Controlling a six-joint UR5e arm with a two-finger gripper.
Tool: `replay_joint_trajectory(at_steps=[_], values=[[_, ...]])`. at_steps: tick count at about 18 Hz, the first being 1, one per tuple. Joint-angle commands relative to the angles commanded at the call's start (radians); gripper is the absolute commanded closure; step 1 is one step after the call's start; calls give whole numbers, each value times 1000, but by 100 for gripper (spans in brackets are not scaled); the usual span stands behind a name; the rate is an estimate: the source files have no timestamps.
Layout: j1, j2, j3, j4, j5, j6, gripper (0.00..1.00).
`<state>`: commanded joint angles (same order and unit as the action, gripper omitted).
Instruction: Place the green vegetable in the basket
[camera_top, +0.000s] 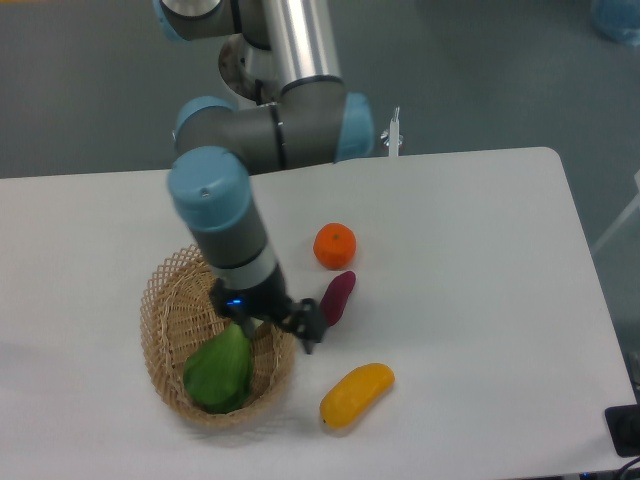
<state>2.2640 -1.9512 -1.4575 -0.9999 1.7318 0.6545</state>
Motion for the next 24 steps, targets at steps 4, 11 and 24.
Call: replay_joint_trajectory(at_steps=[4,11,24], values=[[95,26,45,-86,-2,209,0],[363,103,49,-189,-97,608,0],[508,129,43,-229,-170,815,0]])
